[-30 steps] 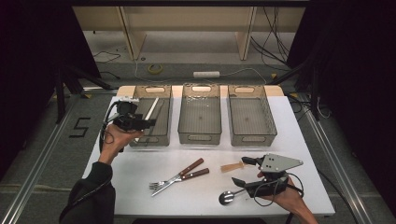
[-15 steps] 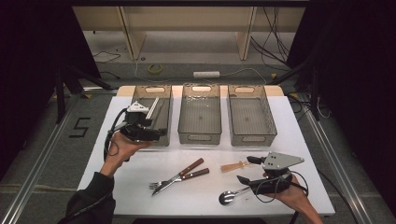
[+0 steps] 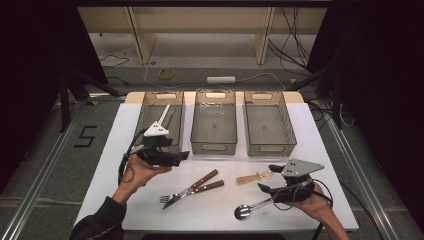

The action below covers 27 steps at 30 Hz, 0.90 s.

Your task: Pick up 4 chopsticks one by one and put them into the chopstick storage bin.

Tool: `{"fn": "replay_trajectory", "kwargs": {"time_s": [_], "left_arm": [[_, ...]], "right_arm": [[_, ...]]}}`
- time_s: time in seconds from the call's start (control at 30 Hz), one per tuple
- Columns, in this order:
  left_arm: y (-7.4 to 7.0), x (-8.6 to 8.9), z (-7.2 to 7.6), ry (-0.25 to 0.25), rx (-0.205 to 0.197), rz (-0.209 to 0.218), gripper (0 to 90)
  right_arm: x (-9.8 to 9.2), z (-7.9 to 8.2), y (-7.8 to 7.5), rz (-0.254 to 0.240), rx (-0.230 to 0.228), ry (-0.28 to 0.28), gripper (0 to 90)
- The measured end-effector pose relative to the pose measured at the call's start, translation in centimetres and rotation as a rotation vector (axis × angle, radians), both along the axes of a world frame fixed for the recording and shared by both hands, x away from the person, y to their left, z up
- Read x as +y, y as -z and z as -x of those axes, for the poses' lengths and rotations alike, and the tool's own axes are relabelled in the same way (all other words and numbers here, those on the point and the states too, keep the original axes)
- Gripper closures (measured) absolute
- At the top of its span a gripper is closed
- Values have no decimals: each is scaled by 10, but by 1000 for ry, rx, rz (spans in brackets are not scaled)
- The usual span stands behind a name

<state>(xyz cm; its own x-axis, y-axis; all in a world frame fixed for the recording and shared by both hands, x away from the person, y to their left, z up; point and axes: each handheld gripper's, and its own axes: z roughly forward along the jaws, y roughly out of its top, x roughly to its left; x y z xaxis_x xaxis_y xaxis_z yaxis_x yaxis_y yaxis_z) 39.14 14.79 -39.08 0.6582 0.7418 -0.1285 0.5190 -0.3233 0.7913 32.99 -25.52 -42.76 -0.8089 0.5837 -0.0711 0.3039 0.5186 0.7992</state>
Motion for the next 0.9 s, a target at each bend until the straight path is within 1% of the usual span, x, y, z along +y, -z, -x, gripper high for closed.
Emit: {"fn": "replay_trajectory", "kwargs": {"time_s": [0.07,0.13,0.2,0.27,0.37,0.4,0.57,0.67,0.8,0.9], "left_arm": [[3,-2,4,8,-2,1,201],[7,-2,8,14,-4,3,198],[10,-3,10,18,-1,2,195],[13,-3,13,22,0,11,190],[17,-4,19,23,-9,26,187],[18,-4,21,24,-11,24,183],[25,-5,28,21,-18,29,176],[28,-6,31,21,-14,34,168],[31,-6,35,22,-11,29,163],[33,-6,38,25,-12,14,160]], "right_arm": [[1,-1,-1,7,13,-6,296],[3,-1,-1,24,28,-15,300],[3,-1,0,39,44,-34,306],[3,-1,1,55,62,-47,307],[3,1,3,84,84,-73,317],[3,2,4,92,94,-82,317],[5,5,9,132,110,-117,341],[6,6,12,143,132,-142,359],[9,7,15,168,145,-167,360],[11,7,17,192,154,-181,362]]}}
